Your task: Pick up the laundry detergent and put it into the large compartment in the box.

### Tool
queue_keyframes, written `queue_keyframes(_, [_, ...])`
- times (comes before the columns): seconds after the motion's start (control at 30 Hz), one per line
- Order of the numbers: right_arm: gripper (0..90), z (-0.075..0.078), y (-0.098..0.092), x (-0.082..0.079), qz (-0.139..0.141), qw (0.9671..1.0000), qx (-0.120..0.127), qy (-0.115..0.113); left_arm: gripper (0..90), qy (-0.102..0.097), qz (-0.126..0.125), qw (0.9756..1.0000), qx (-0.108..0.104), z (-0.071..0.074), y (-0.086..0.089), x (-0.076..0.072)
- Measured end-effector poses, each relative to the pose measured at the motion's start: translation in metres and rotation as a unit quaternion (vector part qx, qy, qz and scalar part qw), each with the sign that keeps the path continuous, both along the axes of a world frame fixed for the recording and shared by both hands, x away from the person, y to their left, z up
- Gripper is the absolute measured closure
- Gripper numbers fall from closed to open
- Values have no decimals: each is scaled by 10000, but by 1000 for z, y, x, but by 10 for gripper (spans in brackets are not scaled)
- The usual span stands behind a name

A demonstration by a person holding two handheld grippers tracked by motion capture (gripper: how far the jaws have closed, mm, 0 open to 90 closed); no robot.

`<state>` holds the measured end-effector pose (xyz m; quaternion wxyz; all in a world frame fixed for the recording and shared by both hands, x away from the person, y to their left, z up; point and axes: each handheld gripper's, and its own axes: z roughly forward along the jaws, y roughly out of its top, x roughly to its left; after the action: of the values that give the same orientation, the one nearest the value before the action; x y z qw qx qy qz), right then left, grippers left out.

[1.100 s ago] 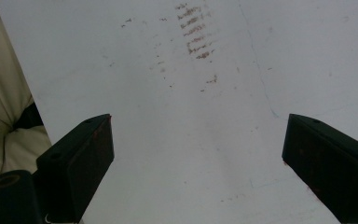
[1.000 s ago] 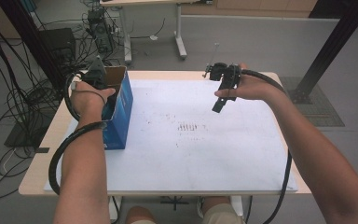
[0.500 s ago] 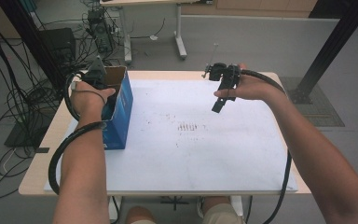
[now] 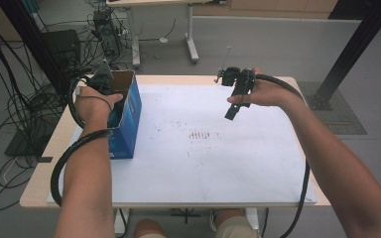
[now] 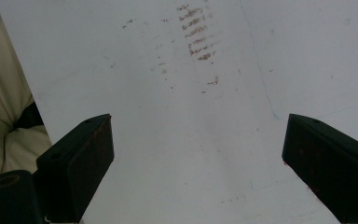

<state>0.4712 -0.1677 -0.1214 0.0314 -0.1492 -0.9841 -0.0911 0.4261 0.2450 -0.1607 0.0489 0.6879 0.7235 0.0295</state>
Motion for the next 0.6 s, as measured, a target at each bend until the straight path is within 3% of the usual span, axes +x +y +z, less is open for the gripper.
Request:
queue_keyframes(0.43, [88,-1,0,0,-8,10000,23,7,364,18,-54,9999,-91,1,1,1])
queue_keyframes(0.6, [88,1,-2,-1,-13,10000,35,-13,345,7,-128,9999,-26,4,-3,2])
